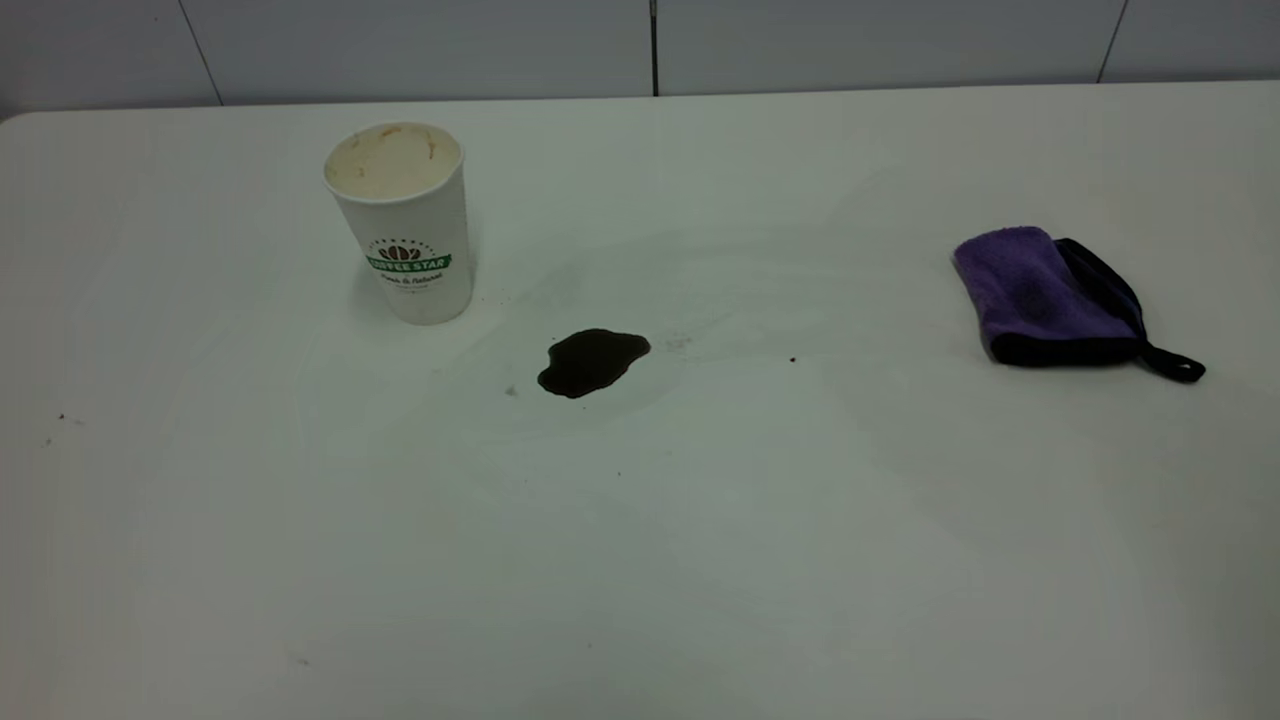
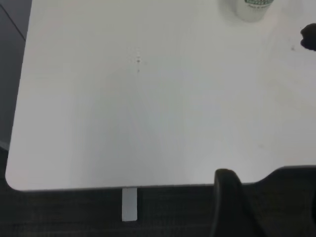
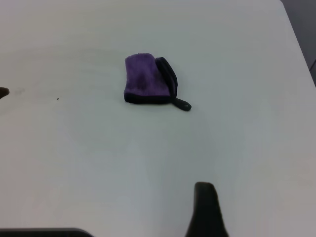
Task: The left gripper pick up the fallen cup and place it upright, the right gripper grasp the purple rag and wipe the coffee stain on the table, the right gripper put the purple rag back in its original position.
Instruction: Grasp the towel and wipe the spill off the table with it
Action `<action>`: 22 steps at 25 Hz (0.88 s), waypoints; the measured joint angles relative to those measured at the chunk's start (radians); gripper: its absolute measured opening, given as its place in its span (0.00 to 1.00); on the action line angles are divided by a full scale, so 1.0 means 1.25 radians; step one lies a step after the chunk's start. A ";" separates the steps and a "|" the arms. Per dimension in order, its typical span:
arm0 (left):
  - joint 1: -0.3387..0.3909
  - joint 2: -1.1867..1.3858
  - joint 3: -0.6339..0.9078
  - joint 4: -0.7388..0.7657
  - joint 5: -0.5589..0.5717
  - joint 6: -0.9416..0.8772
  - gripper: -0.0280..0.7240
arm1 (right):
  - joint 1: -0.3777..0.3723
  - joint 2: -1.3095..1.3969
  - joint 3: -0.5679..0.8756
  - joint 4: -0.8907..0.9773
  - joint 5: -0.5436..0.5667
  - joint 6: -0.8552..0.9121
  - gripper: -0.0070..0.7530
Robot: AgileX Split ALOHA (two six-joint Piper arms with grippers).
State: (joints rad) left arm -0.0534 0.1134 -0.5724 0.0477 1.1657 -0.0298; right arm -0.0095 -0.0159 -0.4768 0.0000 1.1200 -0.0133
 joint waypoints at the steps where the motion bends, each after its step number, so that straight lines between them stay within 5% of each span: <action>1: 0.013 -0.018 0.013 -0.002 0.000 0.000 0.61 | 0.000 0.000 0.000 0.000 0.000 0.000 0.79; 22: 0.047 -0.106 0.066 -0.003 -0.036 0.003 0.61 | 0.000 0.000 0.000 0.000 0.000 0.000 0.79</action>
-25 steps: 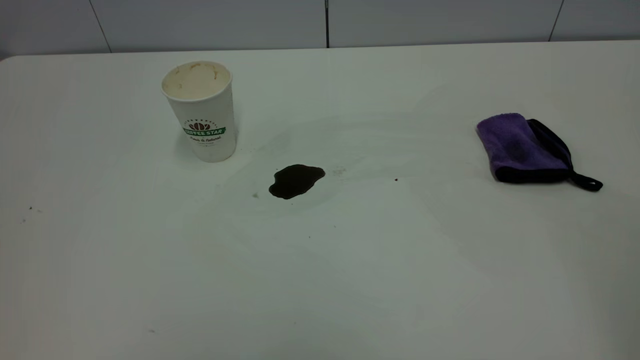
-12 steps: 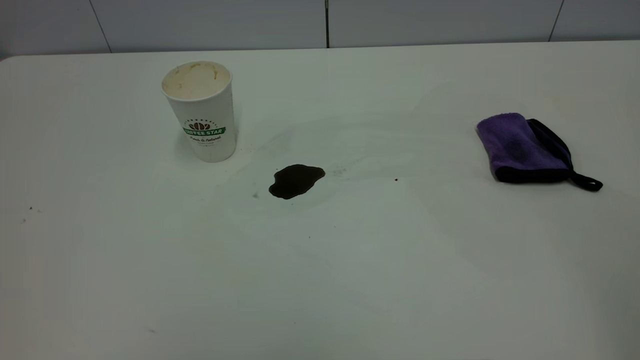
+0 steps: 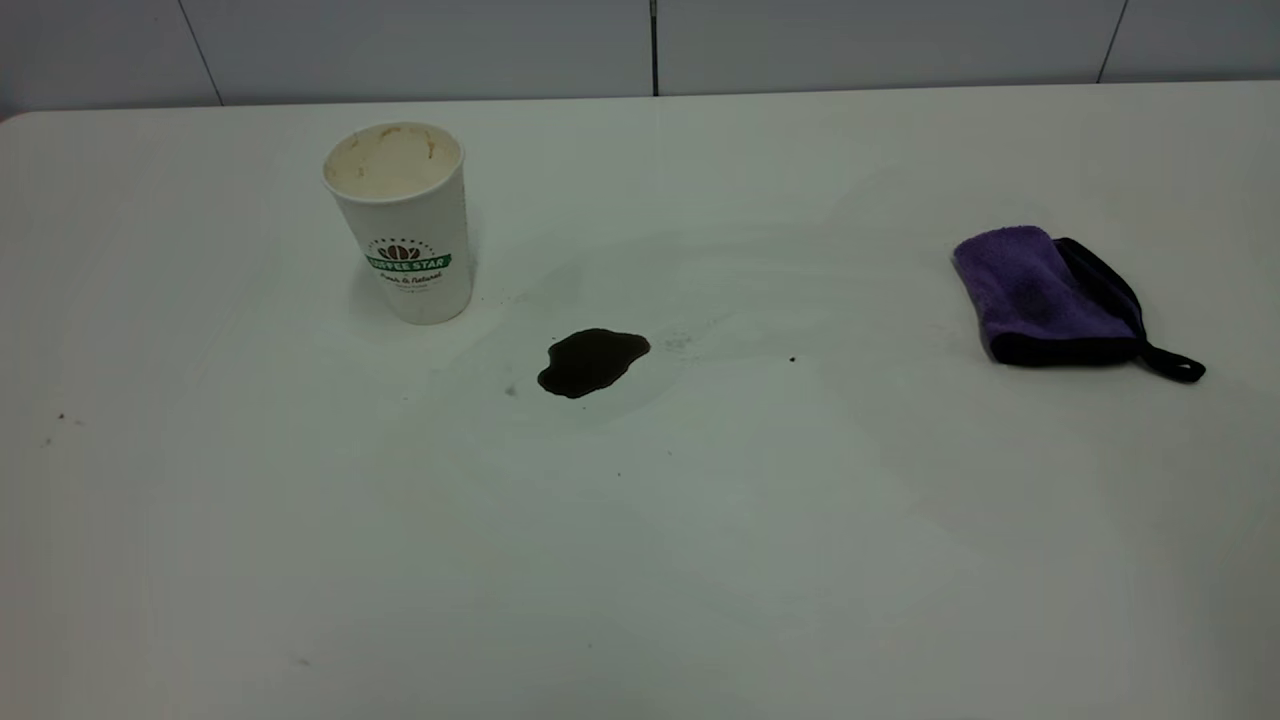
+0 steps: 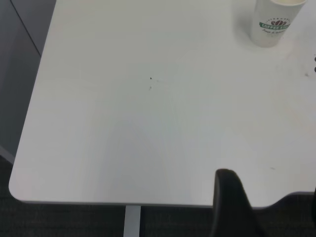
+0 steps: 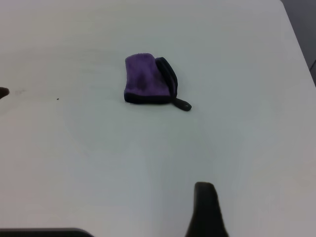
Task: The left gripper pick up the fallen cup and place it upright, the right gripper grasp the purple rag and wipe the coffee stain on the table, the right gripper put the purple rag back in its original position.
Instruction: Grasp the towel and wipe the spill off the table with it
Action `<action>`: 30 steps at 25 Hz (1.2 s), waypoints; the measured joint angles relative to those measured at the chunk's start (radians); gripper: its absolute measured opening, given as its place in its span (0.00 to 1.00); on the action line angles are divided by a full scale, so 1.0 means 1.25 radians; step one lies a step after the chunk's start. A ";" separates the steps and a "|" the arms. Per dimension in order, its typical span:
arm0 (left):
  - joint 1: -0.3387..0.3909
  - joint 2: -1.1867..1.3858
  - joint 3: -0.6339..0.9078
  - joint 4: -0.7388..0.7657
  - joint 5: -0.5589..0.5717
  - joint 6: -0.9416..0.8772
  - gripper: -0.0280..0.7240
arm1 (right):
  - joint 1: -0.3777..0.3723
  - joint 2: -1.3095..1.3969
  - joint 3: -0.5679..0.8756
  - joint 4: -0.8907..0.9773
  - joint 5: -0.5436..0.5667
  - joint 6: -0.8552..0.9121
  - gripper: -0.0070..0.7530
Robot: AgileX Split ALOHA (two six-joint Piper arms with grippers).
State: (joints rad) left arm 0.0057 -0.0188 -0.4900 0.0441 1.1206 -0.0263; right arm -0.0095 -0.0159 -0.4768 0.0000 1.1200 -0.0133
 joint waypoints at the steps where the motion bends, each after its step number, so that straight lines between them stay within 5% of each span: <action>1: 0.000 0.000 0.000 0.000 0.000 0.000 0.61 | 0.000 0.000 0.000 0.000 0.000 0.000 0.79; 23: 0.000 0.000 0.000 0.000 0.000 0.001 0.61 | 0.000 0.006 -0.005 -0.035 -0.006 -0.006 0.79; 30: 0.000 0.000 0.000 0.000 -0.001 0.001 0.61 | 0.000 0.330 -0.121 -0.040 -0.114 0.001 0.79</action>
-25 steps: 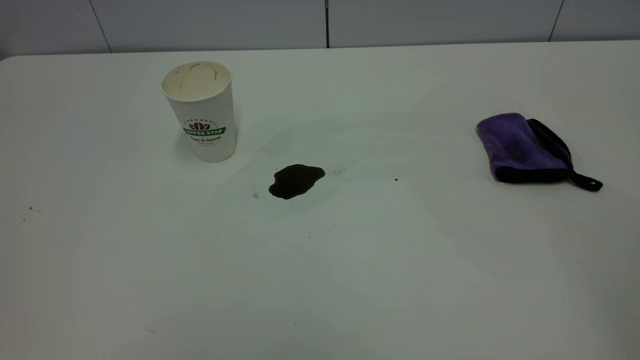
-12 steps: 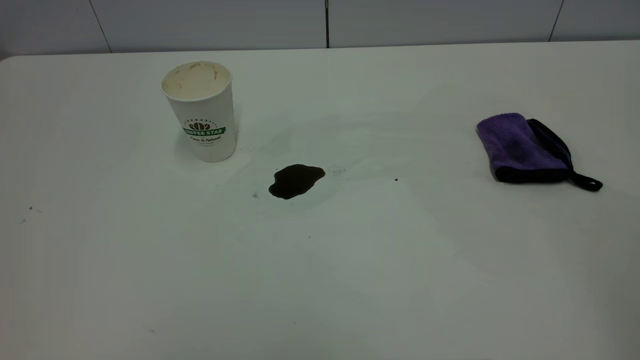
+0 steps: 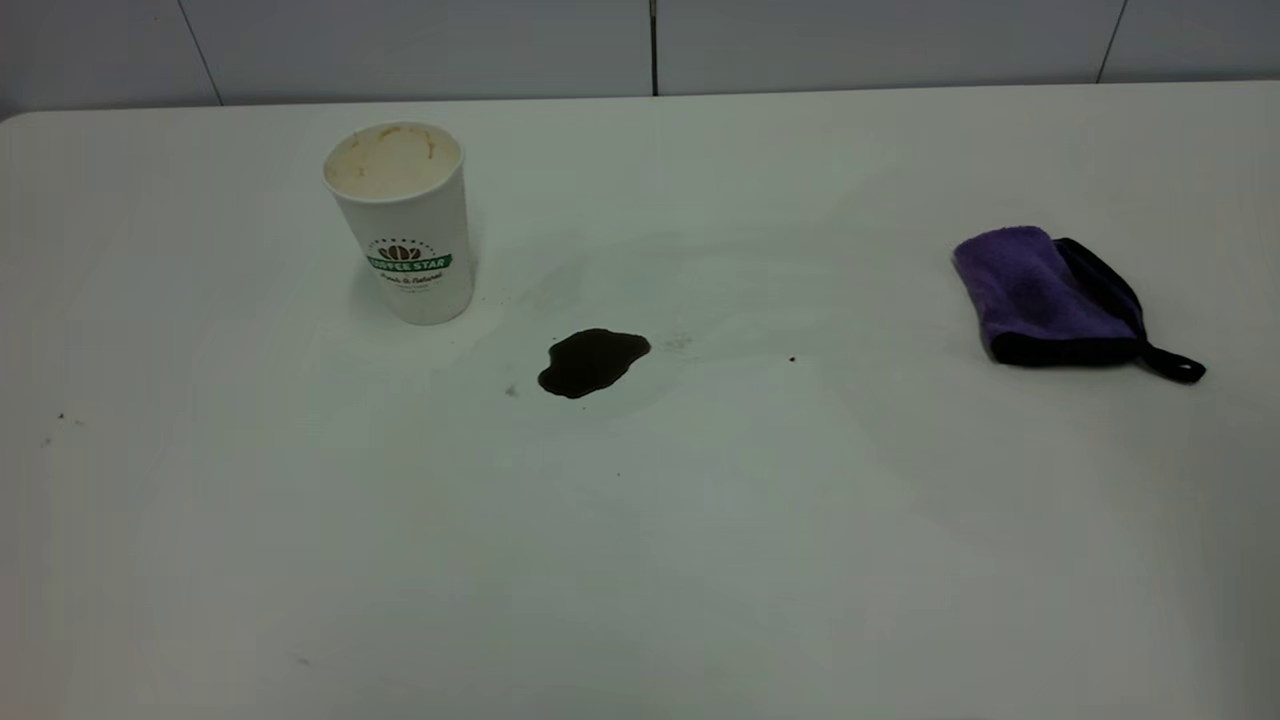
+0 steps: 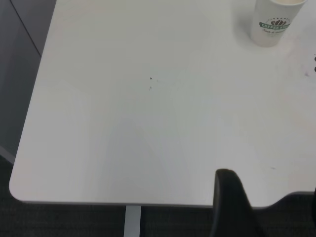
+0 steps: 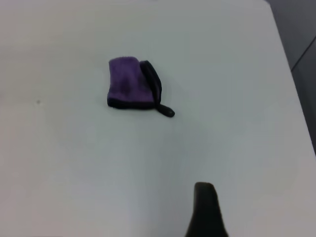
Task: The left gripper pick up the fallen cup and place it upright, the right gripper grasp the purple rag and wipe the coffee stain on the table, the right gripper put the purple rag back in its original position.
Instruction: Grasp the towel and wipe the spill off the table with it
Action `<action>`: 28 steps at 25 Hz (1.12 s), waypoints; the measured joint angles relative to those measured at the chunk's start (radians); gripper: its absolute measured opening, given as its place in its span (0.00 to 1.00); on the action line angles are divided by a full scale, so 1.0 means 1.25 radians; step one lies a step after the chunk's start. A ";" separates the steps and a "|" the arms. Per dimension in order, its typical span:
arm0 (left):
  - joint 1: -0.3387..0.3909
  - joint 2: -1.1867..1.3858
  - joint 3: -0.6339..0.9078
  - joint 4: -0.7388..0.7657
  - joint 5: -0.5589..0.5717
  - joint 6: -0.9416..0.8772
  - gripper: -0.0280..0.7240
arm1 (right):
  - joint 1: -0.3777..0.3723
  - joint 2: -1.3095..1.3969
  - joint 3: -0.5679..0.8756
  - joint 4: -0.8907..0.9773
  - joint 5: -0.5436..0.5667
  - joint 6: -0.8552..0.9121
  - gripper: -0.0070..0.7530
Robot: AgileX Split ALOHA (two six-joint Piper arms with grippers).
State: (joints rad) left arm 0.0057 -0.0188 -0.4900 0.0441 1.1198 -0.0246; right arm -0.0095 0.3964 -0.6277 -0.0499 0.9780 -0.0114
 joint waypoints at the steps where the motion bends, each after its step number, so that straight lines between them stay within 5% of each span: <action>1: 0.000 0.000 0.000 0.000 0.000 0.000 0.61 | 0.000 0.079 -0.017 -0.007 -0.026 0.009 0.79; 8: 0.000 0.000 0.000 0.000 0.000 0.000 0.61 | 0.001 0.566 -0.117 -0.023 -0.305 0.019 0.81; 15: 0.000 0.000 0.000 0.000 0.000 0.000 0.61 | 0.018 0.934 -0.203 -0.013 -0.489 0.009 0.94; 21: 0.000 0.000 0.000 0.000 0.000 0.000 0.61 | 0.073 1.248 -0.385 -0.025 -0.500 0.009 0.97; 28: 0.000 0.000 0.000 0.000 0.000 -0.001 0.61 | 0.095 1.526 -0.659 -0.027 -0.382 -0.010 0.97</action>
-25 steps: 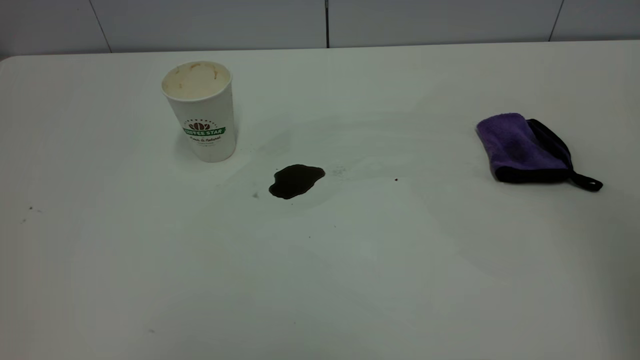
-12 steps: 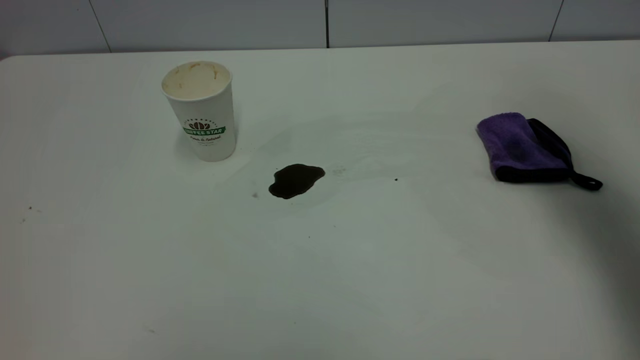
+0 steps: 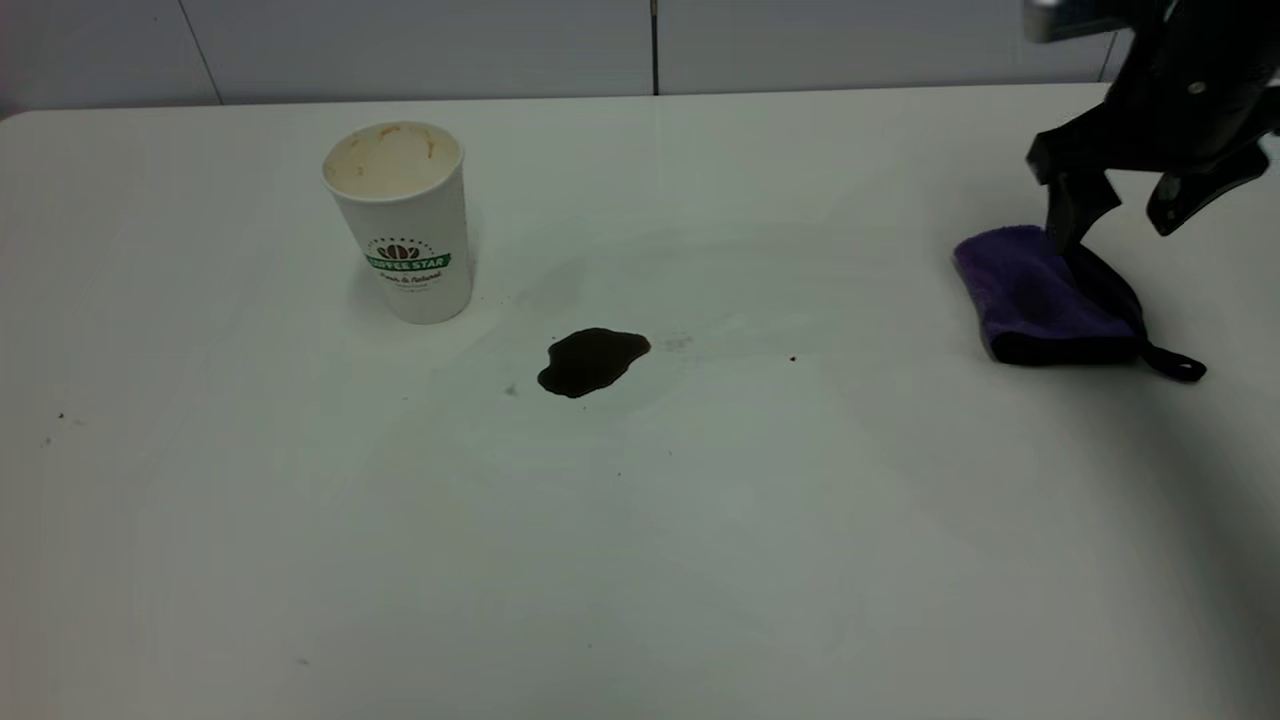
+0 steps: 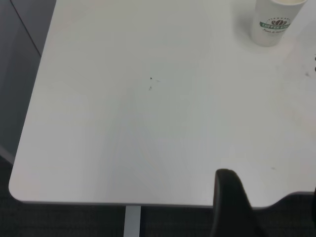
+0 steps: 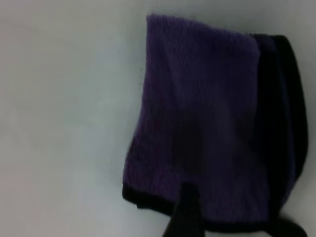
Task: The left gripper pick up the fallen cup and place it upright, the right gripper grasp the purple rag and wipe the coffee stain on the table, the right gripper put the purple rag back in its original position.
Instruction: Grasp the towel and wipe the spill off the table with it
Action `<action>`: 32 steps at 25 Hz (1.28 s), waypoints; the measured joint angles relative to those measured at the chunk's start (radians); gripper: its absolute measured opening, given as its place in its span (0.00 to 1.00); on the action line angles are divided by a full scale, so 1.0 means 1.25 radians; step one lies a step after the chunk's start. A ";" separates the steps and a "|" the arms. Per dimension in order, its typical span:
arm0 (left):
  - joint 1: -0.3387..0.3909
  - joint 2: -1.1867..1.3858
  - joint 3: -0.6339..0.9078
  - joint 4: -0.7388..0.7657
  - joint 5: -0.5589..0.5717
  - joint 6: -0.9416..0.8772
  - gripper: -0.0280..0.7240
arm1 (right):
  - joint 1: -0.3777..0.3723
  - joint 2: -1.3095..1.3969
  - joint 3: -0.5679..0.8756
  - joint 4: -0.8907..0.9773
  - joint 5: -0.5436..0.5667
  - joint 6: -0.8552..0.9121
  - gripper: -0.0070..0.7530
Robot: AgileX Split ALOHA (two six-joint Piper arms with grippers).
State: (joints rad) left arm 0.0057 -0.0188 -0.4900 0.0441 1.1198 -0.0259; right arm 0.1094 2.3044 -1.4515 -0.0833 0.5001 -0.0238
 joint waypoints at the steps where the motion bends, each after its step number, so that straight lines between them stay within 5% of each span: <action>1: 0.000 0.000 0.000 0.000 0.000 0.000 0.61 | 0.000 0.027 -0.025 0.000 0.011 -0.007 0.97; 9: 0.000 0.000 0.000 0.000 0.000 0.000 0.61 | 0.001 0.129 -0.124 0.028 0.009 -0.051 0.96; 13: 0.000 0.000 0.000 0.000 0.000 0.001 0.61 | 0.002 0.163 -0.124 0.030 0.004 -0.077 0.88; 15: 0.000 0.000 0.000 0.000 0.000 0.001 0.61 | 0.006 0.173 -0.124 0.033 -0.004 -0.101 0.75; 19: 0.000 0.000 0.000 0.000 0.000 0.001 0.61 | 0.025 0.179 -0.130 0.067 0.000 -0.113 0.27; 21: 0.000 0.000 0.000 0.000 0.000 0.001 0.61 | 0.035 0.179 -0.132 0.106 0.000 -0.128 0.12; 32: 0.000 0.000 0.000 0.000 0.000 0.001 0.61 | 0.251 0.181 -0.211 0.416 0.104 -0.333 0.09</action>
State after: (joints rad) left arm 0.0057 -0.0188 -0.4900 0.0441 1.1198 -0.0252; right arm 0.4230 2.5305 -1.7158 0.4364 0.6307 -0.4403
